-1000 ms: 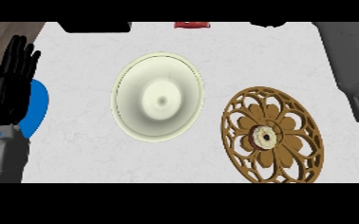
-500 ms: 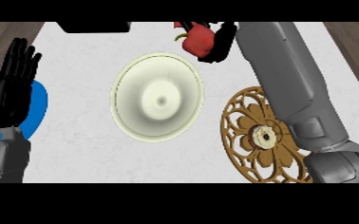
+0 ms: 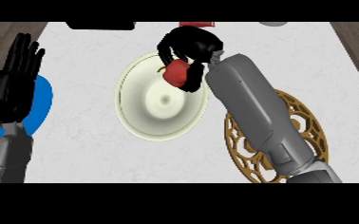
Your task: Pick the bell pepper from the placemat and place it in the bowl
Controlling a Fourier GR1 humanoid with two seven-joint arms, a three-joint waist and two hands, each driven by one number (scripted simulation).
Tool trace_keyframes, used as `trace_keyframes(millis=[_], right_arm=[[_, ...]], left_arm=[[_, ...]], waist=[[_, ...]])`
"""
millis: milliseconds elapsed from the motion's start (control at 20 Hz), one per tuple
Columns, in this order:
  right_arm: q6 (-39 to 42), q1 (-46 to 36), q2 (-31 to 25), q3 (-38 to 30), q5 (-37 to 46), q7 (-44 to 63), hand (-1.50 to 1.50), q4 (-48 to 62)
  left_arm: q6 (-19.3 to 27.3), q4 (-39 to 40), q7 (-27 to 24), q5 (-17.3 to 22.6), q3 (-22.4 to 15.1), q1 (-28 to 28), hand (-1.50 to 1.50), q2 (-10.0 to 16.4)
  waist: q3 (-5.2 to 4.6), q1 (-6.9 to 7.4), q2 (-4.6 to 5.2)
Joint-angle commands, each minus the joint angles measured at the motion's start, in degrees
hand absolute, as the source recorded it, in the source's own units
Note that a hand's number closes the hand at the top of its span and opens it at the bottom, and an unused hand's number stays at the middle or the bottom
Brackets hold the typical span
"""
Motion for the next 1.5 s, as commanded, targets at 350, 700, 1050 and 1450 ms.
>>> trace_keyframes(millis=[350,700,1050,1450], right_arm=[[-10.20,3.41,0.75,4.70,-19.43,0.48,-1.50,11.81],[-20.93,1.06,0.76,0.72,-30.32,-3.73,-1.50,12.88],[-21.92,-4.98,-4.70,-11.78,-33.55,-6.01,-1.50,21.78],[-10.62,-2.99,-17.92,-18.69,-37.83,-17.21,-1.50,31.77]], left_arm=[[1.61,0.58,-1.76,-2.14,-3.17,-0.26,0.00,-3.67],[1.64,1.86,-0.40,-1.66,-1.74,-2.67,0.00,-2.02],[1.36,-1.30,2.61,-0.79,-1.28,-2.01,0.00,-1.03],[0.28,-1.76,-0.92,-1.14,-1.45,0.75,0.00,-1.41]], waist=[[0.04,1.76,0.54],[0.06,1.52,0.69],[0.07,1.06,0.63],[0.12,2.27,1.37]])
